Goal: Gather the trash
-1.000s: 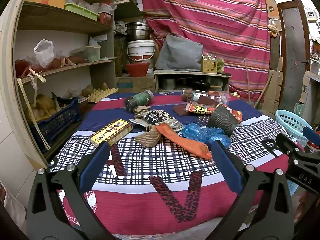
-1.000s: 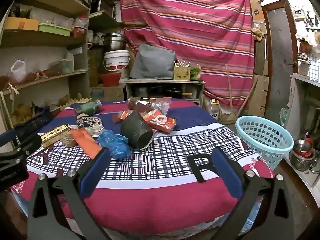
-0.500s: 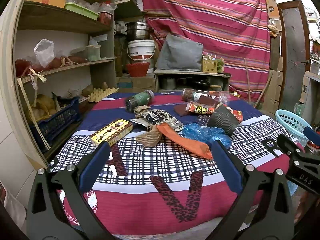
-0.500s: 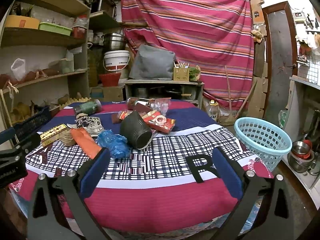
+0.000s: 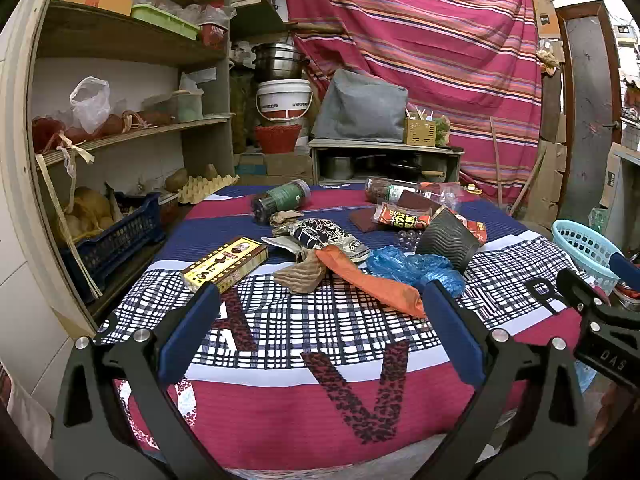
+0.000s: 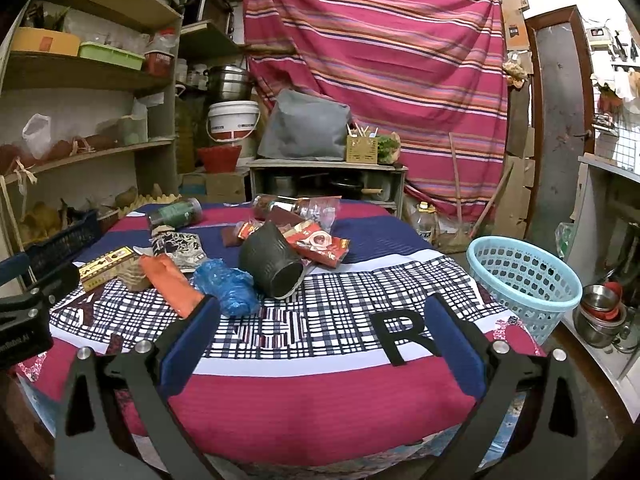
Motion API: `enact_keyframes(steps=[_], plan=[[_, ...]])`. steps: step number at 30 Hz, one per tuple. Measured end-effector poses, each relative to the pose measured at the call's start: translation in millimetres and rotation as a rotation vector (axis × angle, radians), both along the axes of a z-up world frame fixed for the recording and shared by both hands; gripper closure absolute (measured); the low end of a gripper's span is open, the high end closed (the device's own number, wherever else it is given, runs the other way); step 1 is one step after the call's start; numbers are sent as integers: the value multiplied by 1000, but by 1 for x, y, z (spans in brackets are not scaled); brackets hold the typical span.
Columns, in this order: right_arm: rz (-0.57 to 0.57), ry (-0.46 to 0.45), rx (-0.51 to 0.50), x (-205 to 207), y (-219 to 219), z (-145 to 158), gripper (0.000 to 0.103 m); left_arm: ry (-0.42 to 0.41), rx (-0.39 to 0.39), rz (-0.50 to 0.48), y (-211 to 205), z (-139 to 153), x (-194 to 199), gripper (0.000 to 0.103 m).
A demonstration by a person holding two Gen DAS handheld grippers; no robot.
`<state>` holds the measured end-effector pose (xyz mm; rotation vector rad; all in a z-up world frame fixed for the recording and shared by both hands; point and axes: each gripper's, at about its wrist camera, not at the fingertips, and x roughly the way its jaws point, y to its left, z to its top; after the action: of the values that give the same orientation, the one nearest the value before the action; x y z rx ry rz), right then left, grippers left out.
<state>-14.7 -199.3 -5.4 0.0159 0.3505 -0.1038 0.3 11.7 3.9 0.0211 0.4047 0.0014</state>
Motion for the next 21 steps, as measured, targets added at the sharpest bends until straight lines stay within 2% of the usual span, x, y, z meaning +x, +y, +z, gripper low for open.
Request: enact_keyframes(steps=[21], plan=[[0,1,0,0,0,0,4,2,-2,1,5,0,0,5]])
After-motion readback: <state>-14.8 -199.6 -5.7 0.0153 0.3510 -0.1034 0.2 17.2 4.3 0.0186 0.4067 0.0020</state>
